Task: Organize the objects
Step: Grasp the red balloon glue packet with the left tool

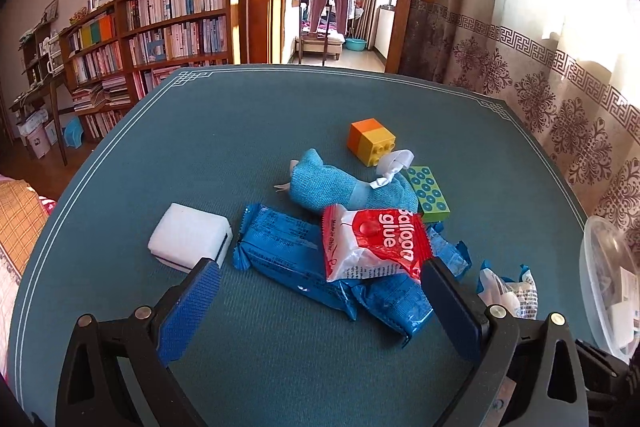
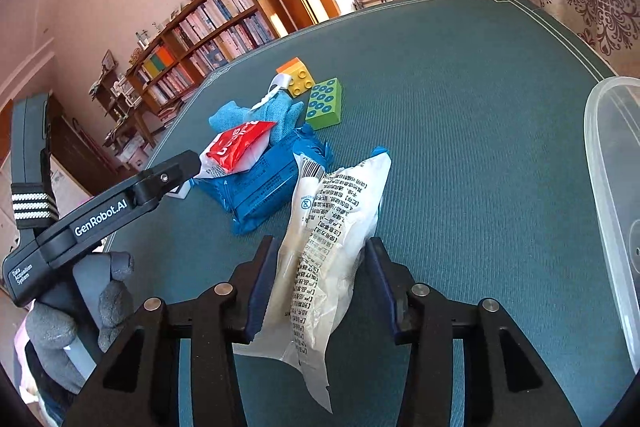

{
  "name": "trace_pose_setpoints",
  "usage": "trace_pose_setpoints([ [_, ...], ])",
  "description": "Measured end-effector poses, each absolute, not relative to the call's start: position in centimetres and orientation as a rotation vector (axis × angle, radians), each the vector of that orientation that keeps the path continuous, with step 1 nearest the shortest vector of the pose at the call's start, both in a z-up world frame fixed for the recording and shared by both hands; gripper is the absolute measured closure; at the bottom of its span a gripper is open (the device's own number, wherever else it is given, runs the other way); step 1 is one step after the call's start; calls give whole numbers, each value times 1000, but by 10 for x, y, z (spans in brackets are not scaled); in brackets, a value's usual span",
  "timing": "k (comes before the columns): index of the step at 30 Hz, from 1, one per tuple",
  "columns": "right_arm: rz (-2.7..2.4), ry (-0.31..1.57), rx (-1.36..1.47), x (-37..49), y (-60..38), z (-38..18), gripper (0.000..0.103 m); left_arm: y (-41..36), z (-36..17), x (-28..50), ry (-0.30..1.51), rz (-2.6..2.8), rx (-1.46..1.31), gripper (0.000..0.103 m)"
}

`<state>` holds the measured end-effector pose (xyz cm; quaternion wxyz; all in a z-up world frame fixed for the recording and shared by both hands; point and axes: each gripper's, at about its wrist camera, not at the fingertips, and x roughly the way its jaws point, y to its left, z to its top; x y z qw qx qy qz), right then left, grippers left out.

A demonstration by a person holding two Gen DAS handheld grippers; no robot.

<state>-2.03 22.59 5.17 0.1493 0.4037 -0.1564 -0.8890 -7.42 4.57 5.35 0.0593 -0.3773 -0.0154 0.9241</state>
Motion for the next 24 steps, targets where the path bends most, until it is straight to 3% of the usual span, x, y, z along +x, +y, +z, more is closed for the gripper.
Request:
trace_pose_setpoints([
  [12, -2548, -458, 1116, -19, 220, 45, 53, 69, 43, -100, 52, 2782, -1150, 1],
  [14, -2546, -465, 1118, -20, 220, 43, 51, 68, 38, -101, 52, 2775, -1155, 6],
  [19, -2545, -466, 1115, -19, 220, 43, 50, 70, 33, -103, 44, 2737, -1158, 28],
  [24, -2549, -435, 1111, -19, 215, 43, 49, 69, 37, -97, 45, 2725, -1119, 42],
])
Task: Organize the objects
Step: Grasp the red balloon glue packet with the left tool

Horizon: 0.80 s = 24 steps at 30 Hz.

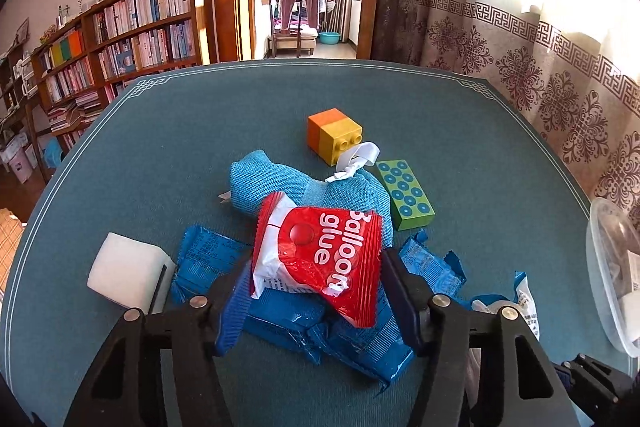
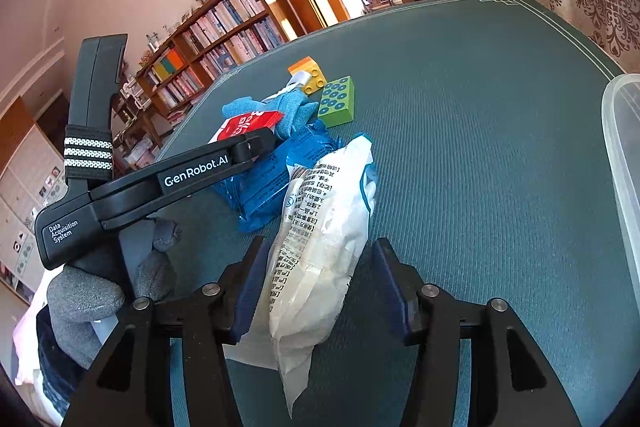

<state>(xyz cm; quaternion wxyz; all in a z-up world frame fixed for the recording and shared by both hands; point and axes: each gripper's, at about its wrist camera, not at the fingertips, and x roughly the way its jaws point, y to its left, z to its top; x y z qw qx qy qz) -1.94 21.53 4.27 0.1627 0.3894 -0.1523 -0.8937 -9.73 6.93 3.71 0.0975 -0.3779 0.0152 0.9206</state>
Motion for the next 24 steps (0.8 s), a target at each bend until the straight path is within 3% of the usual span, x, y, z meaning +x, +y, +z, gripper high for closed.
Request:
trace_pose_setpoints([
  [3, -2558, -408, 1106, -17, 211, 43, 49, 68, 43, -94, 45, 2737, -1091, 49],
  [24, -2529, -390, 1106, -15, 206, 41, 48, 70, 73, -72, 12, 2713, -959, 53],
])
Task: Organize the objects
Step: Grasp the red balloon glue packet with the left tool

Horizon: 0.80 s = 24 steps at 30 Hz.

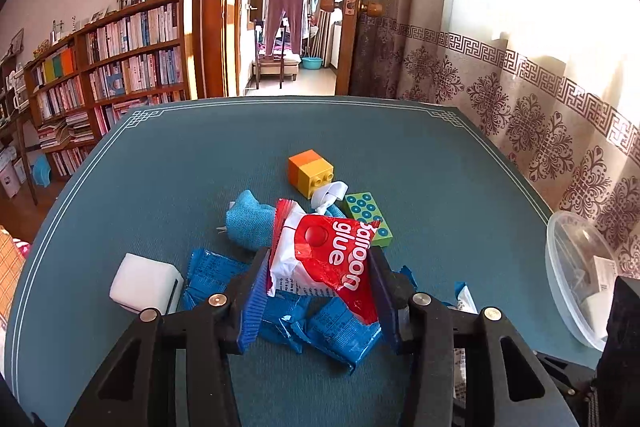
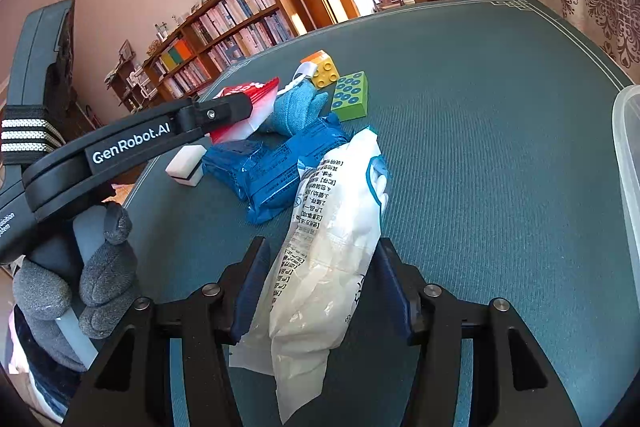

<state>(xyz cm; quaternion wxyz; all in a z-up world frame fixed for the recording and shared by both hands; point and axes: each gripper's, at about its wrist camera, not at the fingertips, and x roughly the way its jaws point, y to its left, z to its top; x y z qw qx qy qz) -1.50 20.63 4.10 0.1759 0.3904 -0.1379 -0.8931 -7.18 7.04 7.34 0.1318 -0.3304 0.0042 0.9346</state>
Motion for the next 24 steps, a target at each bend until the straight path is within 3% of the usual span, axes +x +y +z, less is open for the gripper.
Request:
trace_pose_setpoints([
  [10, -2545, -354, 1105, -15, 203, 41, 48, 72, 79, -69, -8, 2717, -941, 53],
  [16, -2554, -324, 1083, -12, 204, 44, 57, 72, 79, -67, -18, 2715, -944, 53],
  [24, -2528, -435, 1113, -13, 219, 50, 58, 72, 83, -63, -26, 2706, -925, 53],
])
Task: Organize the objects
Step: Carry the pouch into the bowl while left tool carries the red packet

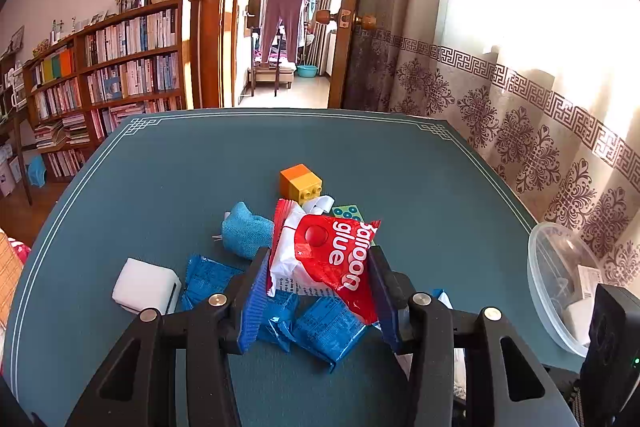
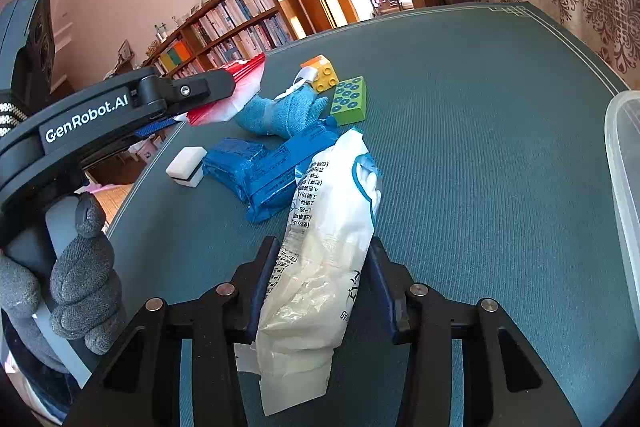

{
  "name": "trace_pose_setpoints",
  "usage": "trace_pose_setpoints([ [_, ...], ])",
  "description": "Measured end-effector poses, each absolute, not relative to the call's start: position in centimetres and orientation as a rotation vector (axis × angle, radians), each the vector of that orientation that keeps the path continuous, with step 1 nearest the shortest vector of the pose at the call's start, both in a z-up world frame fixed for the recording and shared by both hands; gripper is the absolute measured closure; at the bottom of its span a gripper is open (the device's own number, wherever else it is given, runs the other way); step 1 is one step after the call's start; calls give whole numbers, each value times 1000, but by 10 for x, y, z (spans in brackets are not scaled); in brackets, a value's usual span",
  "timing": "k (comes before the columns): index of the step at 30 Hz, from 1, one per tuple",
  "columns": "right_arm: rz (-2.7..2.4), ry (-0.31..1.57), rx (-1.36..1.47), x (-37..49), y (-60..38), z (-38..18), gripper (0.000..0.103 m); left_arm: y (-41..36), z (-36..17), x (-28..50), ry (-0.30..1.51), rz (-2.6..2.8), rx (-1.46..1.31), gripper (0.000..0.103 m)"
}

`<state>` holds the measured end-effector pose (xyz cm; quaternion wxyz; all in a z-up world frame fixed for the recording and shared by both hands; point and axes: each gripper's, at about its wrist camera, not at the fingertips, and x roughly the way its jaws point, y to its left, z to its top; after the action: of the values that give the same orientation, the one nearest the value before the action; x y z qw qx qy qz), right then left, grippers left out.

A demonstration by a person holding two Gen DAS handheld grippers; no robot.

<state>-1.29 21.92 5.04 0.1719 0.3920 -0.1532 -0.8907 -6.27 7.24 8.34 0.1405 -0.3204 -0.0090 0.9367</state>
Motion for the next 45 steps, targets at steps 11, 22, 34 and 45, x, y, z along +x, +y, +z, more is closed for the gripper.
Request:
trace_pose_setpoints([
  [11, -2656, -473, 1050, 5, 260, 86, 58, 83, 82, -55, 11, 2682, -918, 53],
  [22, -2846, -563, 1039, 16, 340, 110, 58, 102, 76, -48, 38, 2644, -943, 53],
  [34, -3058, -620, 1039, 39, 419, 127, 58, 129, 73, -43, 84, 2595, -958, 53],
  [45, -3097, -613, 1143, 15, 453, 110, 58, 161, 78, -31, 164, 2551, -939, 53],
])
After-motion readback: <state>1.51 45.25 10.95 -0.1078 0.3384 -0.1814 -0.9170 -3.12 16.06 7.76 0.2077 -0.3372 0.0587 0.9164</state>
